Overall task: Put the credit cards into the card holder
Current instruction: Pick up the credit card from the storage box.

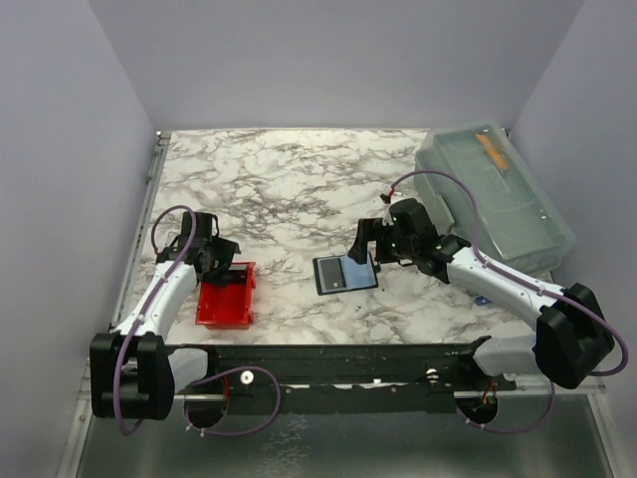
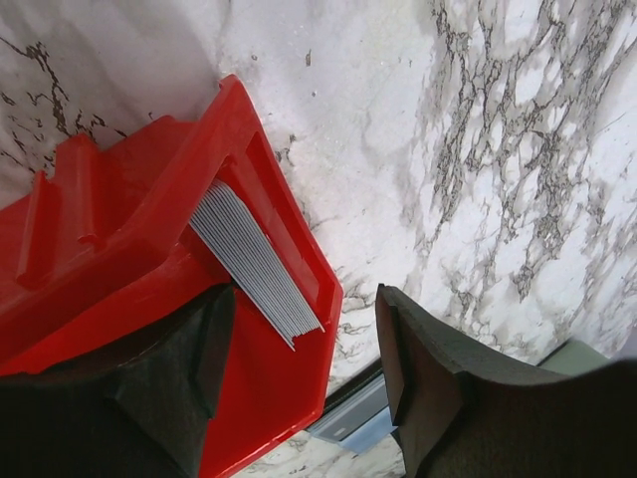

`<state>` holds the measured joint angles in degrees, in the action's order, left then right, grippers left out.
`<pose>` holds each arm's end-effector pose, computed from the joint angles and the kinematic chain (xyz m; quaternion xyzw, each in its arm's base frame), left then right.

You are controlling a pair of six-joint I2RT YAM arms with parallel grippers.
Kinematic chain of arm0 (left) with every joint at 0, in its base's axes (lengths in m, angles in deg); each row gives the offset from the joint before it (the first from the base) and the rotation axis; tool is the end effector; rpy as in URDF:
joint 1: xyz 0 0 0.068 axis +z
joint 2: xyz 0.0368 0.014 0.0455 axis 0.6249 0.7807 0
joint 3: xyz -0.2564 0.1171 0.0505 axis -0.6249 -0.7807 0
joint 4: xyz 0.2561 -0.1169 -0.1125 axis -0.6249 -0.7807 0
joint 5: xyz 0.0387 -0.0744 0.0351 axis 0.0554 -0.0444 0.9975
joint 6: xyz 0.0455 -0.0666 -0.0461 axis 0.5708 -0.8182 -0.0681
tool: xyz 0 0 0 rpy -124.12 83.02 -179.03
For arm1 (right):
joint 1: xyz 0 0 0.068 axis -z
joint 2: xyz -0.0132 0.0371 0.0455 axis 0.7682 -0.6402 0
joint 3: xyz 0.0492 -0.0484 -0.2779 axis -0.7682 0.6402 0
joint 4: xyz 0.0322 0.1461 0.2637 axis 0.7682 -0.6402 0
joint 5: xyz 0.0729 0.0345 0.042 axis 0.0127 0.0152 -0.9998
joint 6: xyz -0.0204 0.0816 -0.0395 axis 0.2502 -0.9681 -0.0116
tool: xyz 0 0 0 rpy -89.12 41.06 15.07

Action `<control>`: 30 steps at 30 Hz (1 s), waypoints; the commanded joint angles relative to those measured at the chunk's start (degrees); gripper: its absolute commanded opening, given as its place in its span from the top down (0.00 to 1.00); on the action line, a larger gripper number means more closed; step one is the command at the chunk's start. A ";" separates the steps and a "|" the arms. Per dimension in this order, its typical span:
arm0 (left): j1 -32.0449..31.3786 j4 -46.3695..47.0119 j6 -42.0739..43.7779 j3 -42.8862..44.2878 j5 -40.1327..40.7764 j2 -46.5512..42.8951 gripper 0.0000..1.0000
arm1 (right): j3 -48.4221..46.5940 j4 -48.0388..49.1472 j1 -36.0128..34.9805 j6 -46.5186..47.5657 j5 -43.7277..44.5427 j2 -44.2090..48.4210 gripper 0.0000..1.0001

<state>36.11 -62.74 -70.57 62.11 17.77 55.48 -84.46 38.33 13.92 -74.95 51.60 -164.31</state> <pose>0.2690 -0.0100 0.1503 -0.5748 0.7767 -0.1525 0.2076 0.2826 0.2122 0.1963 -0.0837 0.9036 0.2380 0.3461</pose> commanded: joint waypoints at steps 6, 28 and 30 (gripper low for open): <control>0.28 0.26 -0.39 -0.92 1.57 -2.41 0.43 | -0.02 0.31 0.10 0.44 -0.90 -0.78 0.03; 0.29 0.00 0.04 -1.91 1.42 -2.93 0.79 | -0.28 0.21 0.06 0.26 -1.34 -1.08 0.03; 0.33 -0.12 0.11 -1.96 1.29 -3.07 0.81 | -0.28 0.12 0.06 0.38 -1.26 -1.14 0.03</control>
<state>36.11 -62.78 -70.30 60.74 18.32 53.28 -84.46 38.33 13.92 -74.95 50.96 -165.12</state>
